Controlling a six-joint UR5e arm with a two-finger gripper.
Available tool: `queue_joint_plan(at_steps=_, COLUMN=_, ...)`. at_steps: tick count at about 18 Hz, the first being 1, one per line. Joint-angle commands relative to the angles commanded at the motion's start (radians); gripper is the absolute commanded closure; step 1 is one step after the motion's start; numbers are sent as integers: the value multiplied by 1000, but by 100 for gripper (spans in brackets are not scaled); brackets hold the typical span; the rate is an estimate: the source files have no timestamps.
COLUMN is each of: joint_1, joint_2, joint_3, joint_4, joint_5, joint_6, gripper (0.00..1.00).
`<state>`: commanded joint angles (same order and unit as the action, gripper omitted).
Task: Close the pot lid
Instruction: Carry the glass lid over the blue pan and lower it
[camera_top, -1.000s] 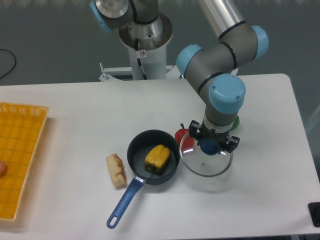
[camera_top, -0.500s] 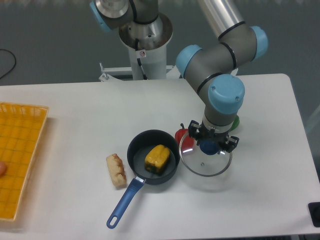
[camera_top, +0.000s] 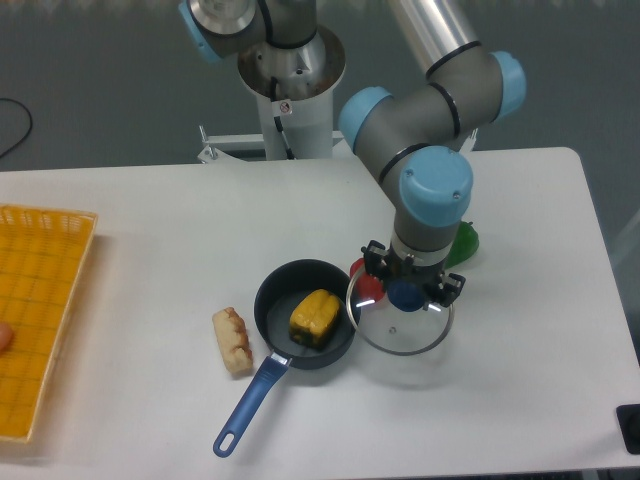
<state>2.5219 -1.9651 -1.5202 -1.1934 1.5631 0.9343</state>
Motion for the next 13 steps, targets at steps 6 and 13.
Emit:
queue_joint_plan(at_steps=6, joint_1=-58, joint_2=31, joint_3=-5, joint_4=-2, joint_5=-9, joint_6=-84, gripper=47)
queue_joint_plan(at_steps=13, joint_1=-126, joint_2=41, joint_3=-32, joint_4=3, joint_5=0, joint_6=-121, gripper=47)
